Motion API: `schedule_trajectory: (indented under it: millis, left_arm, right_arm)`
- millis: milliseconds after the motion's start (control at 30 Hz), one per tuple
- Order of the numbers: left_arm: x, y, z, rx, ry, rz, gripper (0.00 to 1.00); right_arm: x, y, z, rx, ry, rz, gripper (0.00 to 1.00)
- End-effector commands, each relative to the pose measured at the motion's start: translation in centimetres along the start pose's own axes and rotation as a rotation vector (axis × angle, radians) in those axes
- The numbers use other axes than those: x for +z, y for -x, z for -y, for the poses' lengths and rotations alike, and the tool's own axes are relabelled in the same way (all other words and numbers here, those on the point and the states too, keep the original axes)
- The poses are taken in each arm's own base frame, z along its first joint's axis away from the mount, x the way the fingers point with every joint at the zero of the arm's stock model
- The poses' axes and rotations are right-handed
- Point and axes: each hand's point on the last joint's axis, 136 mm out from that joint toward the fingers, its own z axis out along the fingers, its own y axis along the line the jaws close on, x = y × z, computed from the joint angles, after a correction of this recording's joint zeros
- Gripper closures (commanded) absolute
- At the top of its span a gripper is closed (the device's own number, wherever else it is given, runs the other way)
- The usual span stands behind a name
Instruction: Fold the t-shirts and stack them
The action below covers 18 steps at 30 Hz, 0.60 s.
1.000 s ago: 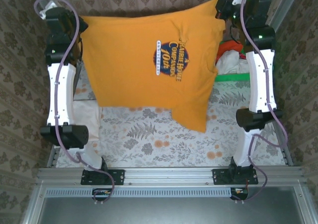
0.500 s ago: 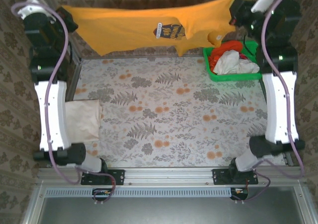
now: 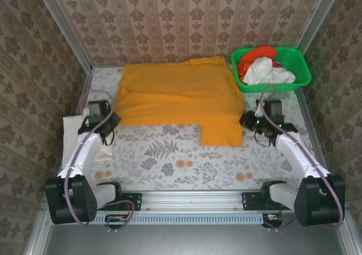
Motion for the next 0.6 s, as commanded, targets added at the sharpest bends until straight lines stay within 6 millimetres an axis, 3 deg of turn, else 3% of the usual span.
schedule_trajectory:
  millis: [0, 200, 300, 367, 433, 533, 567]
  left_arm:
    - [0.9, -0.7, -0.9, -0.106, -0.001, -0.005, 1.00]
    - [2.7, -3.8, -5.2, -0.102, 0.134, -0.071, 1.00]
    - [3.1, -4.8, -6.6, -0.098, 0.177, -0.097, 1.00]
    - [3.2, -5.4, -7.2, -0.103, 0.192, -0.112, 0.97]
    - [3.1, -5.6, -7.4, -0.108, 0.198, -0.117, 0.85]
    - [2.3, -5.3, -7.6, -0.106, 0.217, -0.104, 0.39]
    - [2.0, -5.1, -7.7, -0.107, 0.224, -0.098, 0.31]
  right_arm:
    - [1.1, -0.5, 0.4, 0.134, 0.027, -0.003, 1.00]
    - [1.5, -3.3, 5.4, 0.170, -0.206, -0.081, 1.00]
    - [1.4, -3.8, 6.3, 0.162, -0.242, -0.089, 0.99]
    - [1.3, -3.5, 5.9, 0.144, -0.224, -0.072, 0.76]
    - [0.7, -2.7, 5.2, 0.106, -0.208, -0.039, 0.41]
    - [-0.9, -1.8, 4.3, 0.000, -0.234, 0.012, 0.20]
    - [-1.3, -1.7, 4.1, -0.031, -0.250, 0.018, 0.18]
